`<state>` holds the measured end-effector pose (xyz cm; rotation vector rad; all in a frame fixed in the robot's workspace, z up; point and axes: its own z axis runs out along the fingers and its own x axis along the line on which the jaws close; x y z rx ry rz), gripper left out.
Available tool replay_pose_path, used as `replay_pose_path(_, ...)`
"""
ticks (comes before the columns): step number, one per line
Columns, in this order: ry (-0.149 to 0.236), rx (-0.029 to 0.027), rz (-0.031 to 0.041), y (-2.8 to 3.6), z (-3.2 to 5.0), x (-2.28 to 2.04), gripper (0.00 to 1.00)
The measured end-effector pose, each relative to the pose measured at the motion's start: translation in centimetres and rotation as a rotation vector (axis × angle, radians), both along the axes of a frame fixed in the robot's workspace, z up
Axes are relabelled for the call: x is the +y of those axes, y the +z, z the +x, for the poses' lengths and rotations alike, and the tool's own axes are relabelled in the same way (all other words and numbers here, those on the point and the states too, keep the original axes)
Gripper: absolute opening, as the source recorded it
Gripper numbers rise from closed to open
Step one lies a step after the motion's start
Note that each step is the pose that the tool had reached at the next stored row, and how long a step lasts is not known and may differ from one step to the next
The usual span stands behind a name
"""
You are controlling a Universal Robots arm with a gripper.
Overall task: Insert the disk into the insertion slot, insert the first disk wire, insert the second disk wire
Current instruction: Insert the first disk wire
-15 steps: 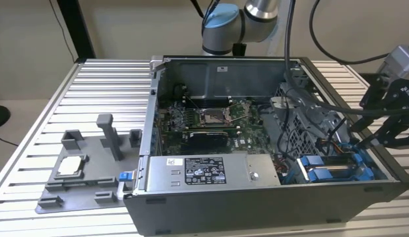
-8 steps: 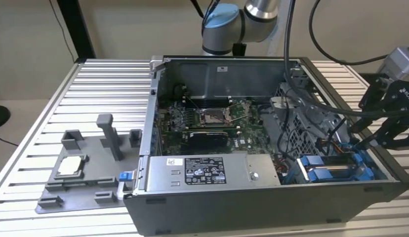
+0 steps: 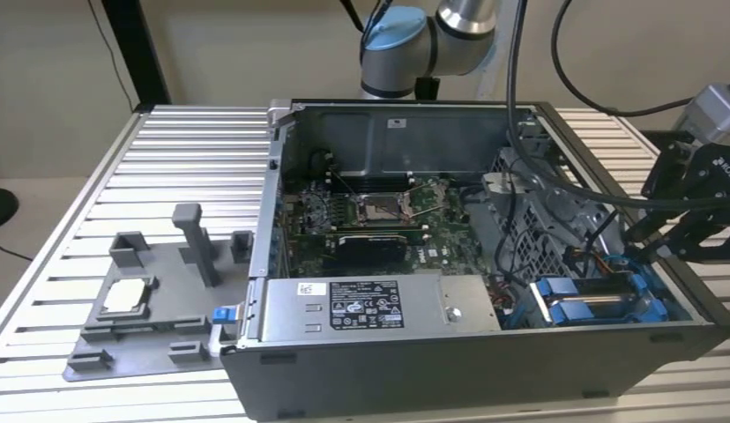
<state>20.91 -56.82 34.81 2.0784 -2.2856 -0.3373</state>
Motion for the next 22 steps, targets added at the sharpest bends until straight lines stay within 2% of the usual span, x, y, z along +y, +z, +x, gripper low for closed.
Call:
replay_pose_path(5,0.000,0.0000,0.0001,-0.01,0.00,0.00,1.00)
replay_pose_path(6,0.000,0.0000,0.0000,-0.01,0.00,0.00,0.00)
replay_pose_path(16,0.000,0.0022,0.0001,0.13,-0.08,0.00,0.00)
replay_pose_path(19,0.000,0.0017,0.0001,0.27,-0.84,0.00,0.00)
replay_pose_path(22,0.000,-0.0013,0.0002,0.34,-1.83,0.00,0.00)
